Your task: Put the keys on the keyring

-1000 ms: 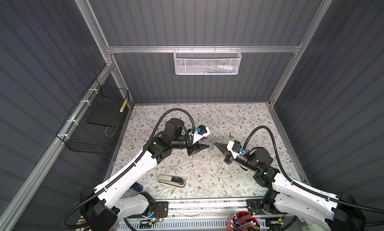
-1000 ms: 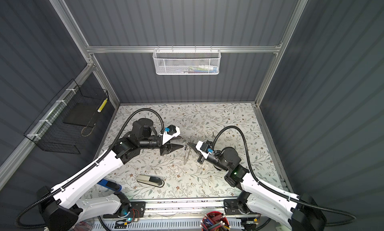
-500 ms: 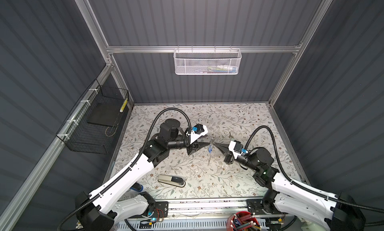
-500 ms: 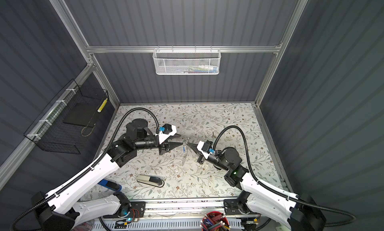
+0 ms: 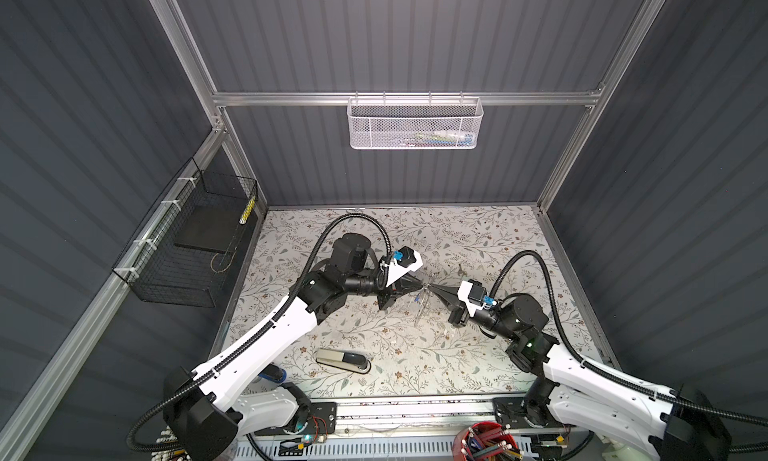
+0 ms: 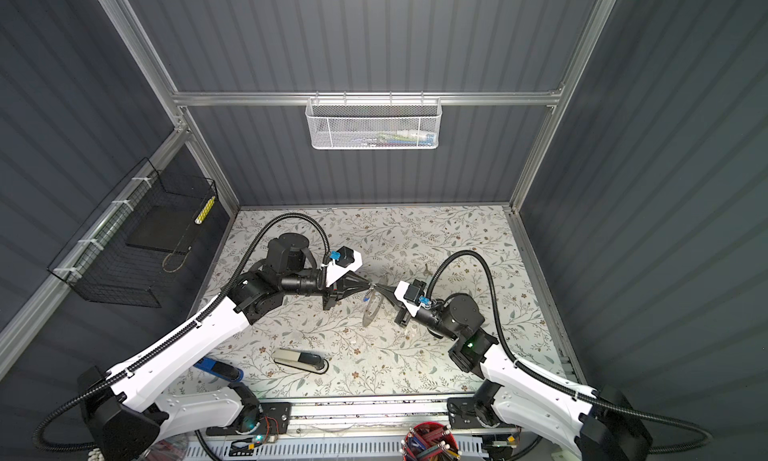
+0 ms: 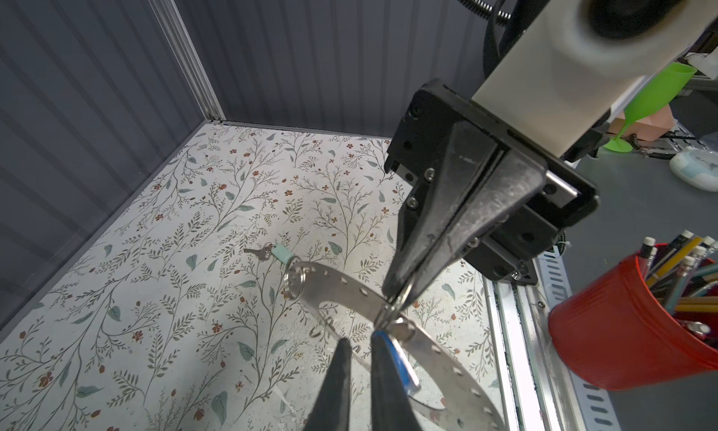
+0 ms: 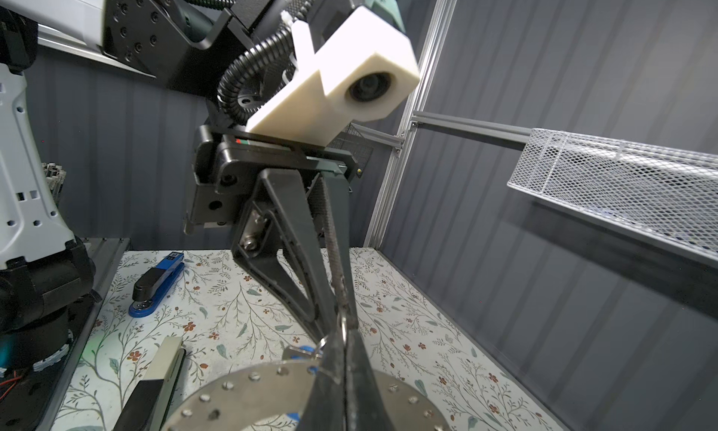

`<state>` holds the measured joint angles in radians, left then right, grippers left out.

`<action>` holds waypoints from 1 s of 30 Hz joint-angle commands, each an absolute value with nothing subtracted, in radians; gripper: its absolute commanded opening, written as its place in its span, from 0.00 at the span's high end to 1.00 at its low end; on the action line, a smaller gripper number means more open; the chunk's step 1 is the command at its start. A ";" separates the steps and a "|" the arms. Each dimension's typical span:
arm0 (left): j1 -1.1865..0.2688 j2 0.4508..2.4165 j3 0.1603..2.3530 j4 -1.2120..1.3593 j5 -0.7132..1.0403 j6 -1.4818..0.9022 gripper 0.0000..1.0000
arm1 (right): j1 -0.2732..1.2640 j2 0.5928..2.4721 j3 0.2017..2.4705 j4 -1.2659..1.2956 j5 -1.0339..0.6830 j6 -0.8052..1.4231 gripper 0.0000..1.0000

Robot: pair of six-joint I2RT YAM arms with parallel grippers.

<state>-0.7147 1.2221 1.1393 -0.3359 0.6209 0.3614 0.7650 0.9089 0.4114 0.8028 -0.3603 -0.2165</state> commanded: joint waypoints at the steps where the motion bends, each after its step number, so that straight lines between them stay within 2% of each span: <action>1: -0.719 1.245 1.184 -0.370 0.669 0.379 0.86 | 0.765 0.908 0.413 0.868 -0.378 -0.207 1.00; 14: -0.744 1.292 1.203 -0.399 0.685 0.387 0.86 | 0.760 0.920 0.412 0.886 -0.370 -0.197 1.00; 15: -0.744 1.288 1.200 -0.400 0.672 0.387 0.84 | 0.758 0.920 0.411 0.888 -0.371 -0.195 1.00; 18: -0.742 1.246 1.198 -0.451 0.559 0.447 0.69 | 0.752 0.918 0.402 0.891 -0.377 -0.188 1.00; 20: -0.731 1.194 1.178 -0.441 0.504 0.479 0.66 | 0.749 0.916 0.396 0.894 -0.382 -0.182 1.00; 25: -0.724 1.103 1.115 -0.368 0.472 0.500 0.65 | 0.744 0.922 0.392 0.907 -0.406 -0.172 1.00; 30: -0.724 1.101 1.094 -0.318 0.526 0.485 0.66 | 0.743 0.932 0.392 0.935 -0.438 -0.157 1.00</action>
